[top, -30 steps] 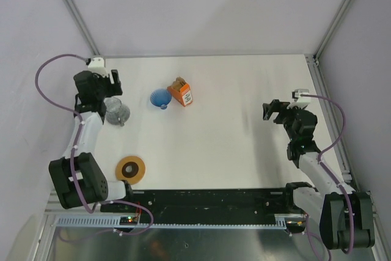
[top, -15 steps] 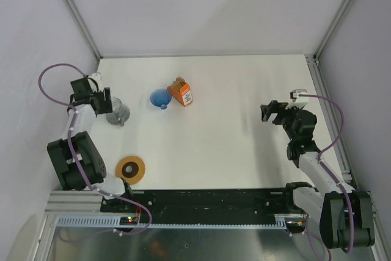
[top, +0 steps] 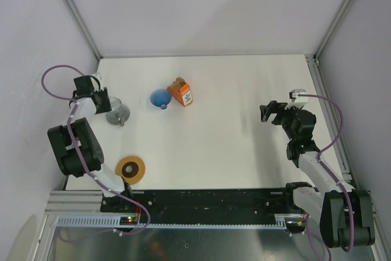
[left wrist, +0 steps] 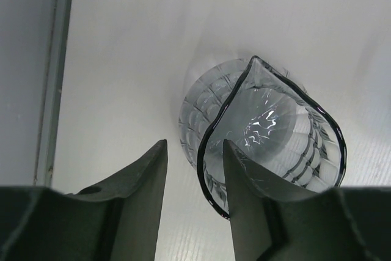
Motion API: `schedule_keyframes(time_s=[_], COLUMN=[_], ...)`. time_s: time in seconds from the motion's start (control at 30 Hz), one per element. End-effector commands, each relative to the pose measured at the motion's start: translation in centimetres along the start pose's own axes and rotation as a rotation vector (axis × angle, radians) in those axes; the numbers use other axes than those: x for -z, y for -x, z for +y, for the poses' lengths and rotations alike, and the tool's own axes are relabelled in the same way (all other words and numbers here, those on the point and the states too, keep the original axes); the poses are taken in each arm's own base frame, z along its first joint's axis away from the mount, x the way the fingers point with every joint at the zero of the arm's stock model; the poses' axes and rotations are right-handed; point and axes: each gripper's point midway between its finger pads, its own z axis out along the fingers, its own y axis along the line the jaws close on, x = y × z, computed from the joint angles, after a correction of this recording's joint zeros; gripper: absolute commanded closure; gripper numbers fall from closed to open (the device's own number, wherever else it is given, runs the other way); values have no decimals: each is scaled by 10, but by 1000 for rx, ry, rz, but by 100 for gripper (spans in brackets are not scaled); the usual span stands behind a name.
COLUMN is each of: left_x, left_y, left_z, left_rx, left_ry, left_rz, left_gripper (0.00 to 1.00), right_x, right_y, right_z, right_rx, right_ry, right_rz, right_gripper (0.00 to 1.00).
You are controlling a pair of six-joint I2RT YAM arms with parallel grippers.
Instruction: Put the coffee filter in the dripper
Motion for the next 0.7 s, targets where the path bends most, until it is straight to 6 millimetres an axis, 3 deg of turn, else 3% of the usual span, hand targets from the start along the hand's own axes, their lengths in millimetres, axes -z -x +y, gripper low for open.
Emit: schedule_keyframes(time_s=[0.0, 0.13, 0.3, 0.47, 0.67], left_x=[-1, 0, 3, 21, 73], left_y=[19, 17, 19, 26, 49], left_z=[-8, -10, -7, -19, -41], left_rx=[36, 36, 37, 11, -47], left_ry=[-39, -49, -37, -72, -155], left_rz=[-39, -36, -44, -77, -182], left_gripper=[55, 68, 96, 100, 100], right_x=[-4, -4, -4, -4, -4], right_y=[23, 22, 21, 22, 22], right_z=[8, 8, 8, 8, 8], right_rx=[9, 8, 8, 8, 6], right_ry=[26, 27, 29, 29, 29], right_rz=[-53, -52, -49, -51, -49], right_gripper=[1, 1, 1, 1, 1])
